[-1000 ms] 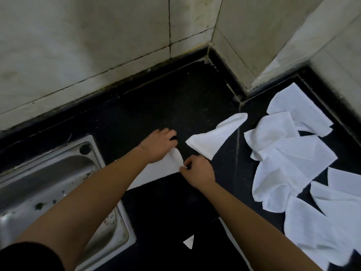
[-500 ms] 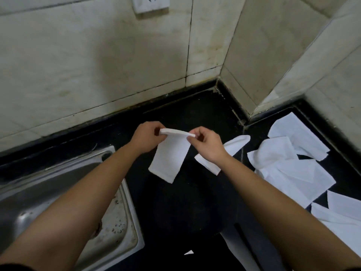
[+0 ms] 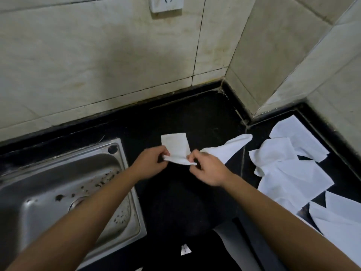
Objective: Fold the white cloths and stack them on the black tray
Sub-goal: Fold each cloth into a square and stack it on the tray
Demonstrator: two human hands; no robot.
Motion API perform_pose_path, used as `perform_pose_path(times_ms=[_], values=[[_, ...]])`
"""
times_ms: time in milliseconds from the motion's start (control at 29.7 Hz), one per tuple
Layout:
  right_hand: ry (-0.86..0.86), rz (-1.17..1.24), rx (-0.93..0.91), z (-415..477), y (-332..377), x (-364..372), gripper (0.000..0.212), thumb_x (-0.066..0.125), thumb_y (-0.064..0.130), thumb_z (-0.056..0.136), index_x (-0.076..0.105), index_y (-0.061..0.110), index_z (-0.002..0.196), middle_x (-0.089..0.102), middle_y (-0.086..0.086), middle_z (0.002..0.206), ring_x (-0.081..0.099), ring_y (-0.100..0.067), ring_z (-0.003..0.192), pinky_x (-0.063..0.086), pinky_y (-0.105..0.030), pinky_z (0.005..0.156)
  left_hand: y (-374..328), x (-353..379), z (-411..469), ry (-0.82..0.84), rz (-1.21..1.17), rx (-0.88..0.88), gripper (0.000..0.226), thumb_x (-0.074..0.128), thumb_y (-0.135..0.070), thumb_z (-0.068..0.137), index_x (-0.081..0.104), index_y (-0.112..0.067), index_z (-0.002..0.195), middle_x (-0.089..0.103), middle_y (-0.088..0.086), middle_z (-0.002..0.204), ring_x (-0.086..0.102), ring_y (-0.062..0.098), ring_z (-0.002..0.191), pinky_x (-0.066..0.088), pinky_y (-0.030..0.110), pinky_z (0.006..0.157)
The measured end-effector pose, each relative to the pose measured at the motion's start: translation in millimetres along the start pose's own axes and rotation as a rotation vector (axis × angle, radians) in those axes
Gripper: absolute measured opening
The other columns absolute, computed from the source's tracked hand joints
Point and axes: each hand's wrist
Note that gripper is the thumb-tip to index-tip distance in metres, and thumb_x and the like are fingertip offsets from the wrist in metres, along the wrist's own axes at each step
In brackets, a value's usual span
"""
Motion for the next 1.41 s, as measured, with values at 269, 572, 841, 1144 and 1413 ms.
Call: perform_pose_path(times_ms=[269,572,841,1144,1413], values=[[0.246,-0.256,-0.129,-55,-23,88,0.032,0.041,0.039,0.083,0.055,0.018,0.103,0.056,-0.007,0.130,0.050,-0.025,0.123,0.046,-0.043,0.100,47,78,-86,0.286,0.334,0.132,0.012,0.056,-0.019,0.082,0.058,-0.021,0.094,0.059,-0.002,0.101,0.055,0.020,0.100,0.048,0.034,0.079],[0.387,-0.396,-0.188,-53,-24,93,0.035,0.043,0.045,0.089,0.055,0.017,0.107,0.024,-0.009,0.163,0.011,-0.028,0.152,0.009,-0.042,0.122,51,92,-98,0.401,0.398,0.035,0.022,0.052,-0.036,0.087,0.054,-0.021,0.104,0.023,0.007,0.161,0.013,0.023,0.150,0.029,0.042,0.116],[0.295,0.083,0.136,-15,-15,57,0.014,0.060,0.036,0.085,0.053,0.025,0.089,0.063,0.005,0.082,0.060,-0.015,0.075,0.049,-0.032,0.070,47,59,-59,0.279,-0.065,-0.228,0.013,0.064,-0.024,0.084,0.062,-0.021,0.097,0.065,-0.002,0.093,0.062,0.014,0.085,0.053,0.034,0.077],[-0.031,0.648,0.481,47,-28,76,0.016,0.073,0.031,0.089,0.068,0.027,0.104,0.071,0.001,0.098,0.067,-0.013,0.093,0.054,-0.029,0.087,53,61,-22,-0.243,-0.562,-0.647,0.015,0.071,-0.012,0.088,0.069,-0.010,0.103,0.069,0.005,0.094,0.063,0.014,0.083,0.048,0.021,0.067],[-0.158,0.556,0.504,77,-32,85,0.021,0.070,0.030,0.091,0.070,0.021,0.110,0.067,0.006,0.093,0.064,-0.012,0.091,0.053,-0.033,0.093,62,74,4,-0.435,-0.573,-0.739,0.020,0.073,-0.016,0.087,0.070,-0.008,0.105,0.071,0.008,0.101,0.067,0.020,0.093,0.054,0.032,0.087]])
Point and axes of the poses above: each hand's wrist, its own z-axis towards the middle knuckle, its own x-axis out of the palm, y = z × x
